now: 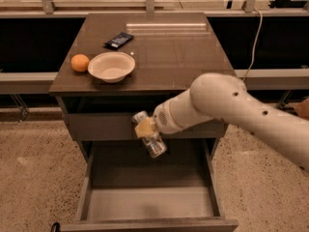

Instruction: Pick redbull can from middle drawer and place on counter

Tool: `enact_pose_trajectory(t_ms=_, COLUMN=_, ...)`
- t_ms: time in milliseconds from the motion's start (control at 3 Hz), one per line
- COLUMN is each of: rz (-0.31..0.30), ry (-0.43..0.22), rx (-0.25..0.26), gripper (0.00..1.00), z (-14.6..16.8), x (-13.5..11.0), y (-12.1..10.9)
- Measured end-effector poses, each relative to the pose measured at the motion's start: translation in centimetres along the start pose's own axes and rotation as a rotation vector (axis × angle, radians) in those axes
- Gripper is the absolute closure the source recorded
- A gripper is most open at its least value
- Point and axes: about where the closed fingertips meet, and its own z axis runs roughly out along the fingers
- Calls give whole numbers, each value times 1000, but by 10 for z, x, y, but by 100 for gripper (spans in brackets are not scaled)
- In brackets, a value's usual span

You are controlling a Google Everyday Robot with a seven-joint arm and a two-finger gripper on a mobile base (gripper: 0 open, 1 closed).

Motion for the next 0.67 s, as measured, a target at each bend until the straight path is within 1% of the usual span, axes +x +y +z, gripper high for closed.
enact_pose_trajectory(t_ms=333, rz=-37, ry=-1, rx=-33, gripper=100, z=-44, x=43, y=5)
enact_pose_trajectory(t_ms=667, rz=-18, ry=-11, rx=-107, gripper=100, z=-81, x=88, y=16)
